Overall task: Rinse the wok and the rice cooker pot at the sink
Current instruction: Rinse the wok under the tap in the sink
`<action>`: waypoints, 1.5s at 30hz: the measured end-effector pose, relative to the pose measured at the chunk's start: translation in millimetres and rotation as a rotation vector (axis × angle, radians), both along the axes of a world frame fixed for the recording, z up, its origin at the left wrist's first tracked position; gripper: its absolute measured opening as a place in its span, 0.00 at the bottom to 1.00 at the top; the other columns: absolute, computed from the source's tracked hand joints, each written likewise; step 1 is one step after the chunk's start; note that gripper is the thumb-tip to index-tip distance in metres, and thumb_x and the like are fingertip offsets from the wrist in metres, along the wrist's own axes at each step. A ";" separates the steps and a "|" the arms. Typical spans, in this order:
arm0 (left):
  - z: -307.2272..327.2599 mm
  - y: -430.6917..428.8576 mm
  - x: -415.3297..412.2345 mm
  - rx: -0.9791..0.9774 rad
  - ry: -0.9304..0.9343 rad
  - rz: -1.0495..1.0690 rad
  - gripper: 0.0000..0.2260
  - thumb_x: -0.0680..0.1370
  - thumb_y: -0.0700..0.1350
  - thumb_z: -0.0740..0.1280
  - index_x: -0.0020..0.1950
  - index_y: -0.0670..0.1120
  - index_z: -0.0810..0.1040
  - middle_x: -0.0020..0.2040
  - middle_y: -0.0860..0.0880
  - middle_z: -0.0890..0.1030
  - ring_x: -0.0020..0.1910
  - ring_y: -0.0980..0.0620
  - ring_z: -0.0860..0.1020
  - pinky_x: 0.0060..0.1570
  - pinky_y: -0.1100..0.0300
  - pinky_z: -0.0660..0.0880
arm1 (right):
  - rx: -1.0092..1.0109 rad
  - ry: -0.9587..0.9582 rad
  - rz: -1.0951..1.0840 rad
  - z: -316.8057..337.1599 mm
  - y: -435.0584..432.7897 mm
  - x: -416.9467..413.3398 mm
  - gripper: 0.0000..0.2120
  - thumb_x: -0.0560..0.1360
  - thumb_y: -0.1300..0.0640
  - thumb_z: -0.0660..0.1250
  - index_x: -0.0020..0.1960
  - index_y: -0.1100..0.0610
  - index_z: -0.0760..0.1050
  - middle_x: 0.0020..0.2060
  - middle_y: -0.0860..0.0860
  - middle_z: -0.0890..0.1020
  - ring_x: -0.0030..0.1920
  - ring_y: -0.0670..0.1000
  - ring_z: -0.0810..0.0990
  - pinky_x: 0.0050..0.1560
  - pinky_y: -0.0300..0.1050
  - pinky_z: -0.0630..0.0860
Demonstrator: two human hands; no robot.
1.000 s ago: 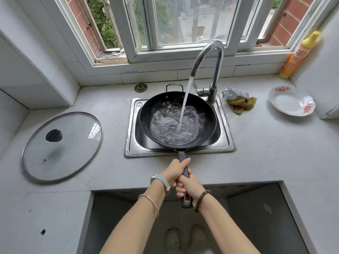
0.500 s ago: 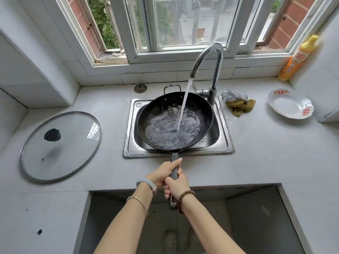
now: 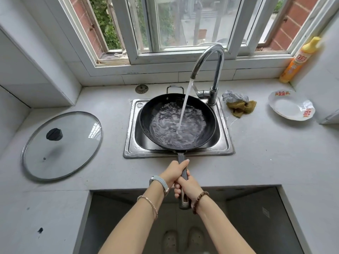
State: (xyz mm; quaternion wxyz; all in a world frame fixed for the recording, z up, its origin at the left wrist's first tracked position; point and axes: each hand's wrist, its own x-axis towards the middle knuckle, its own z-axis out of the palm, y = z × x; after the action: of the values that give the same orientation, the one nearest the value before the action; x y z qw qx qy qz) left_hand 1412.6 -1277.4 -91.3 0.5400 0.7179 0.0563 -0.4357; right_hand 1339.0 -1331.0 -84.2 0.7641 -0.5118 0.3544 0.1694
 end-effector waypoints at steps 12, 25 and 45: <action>12.7 -10.9 -2.1 0.051 -0.051 0.006 0.16 0.82 0.46 0.61 0.36 0.41 0.73 0.30 0.47 0.78 0.26 0.54 0.76 0.30 0.64 0.74 | -0.245 0.049 -0.068 14.4 2.1 -6.3 0.04 0.77 0.60 0.60 0.44 0.58 0.69 0.24 0.52 0.71 0.20 0.49 0.68 0.23 0.40 0.69; 34.0 2.4 -2.8 0.161 -0.088 0.056 0.11 0.82 0.45 0.62 0.42 0.40 0.73 0.34 0.46 0.79 0.30 0.53 0.77 0.30 0.65 0.74 | -0.151 0.003 -0.050 30.6 13.1 -5.9 0.05 0.78 0.61 0.58 0.43 0.58 0.67 0.25 0.52 0.70 0.19 0.48 0.66 0.22 0.39 0.66; 58.7 29.7 -13.8 0.545 -0.372 -0.069 0.16 0.78 0.48 0.64 0.51 0.35 0.79 0.48 0.38 0.84 0.51 0.41 0.82 0.55 0.51 0.77 | 0.307 -0.193 -0.097 36.6 38.8 -19.5 0.07 0.80 0.65 0.57 0.45 0.57 0.61 0.22 0.49 0.65 0.18 0.44 0.60 0.19 0.35 0.60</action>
State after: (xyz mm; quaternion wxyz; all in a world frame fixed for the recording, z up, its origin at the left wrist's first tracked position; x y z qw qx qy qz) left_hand 1398.8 -1247.7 -32.6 0.3140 0.9048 0.0470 -0.2839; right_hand 1319.5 -1292.2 -47.5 0.8710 -0.3853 0.2735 0.1346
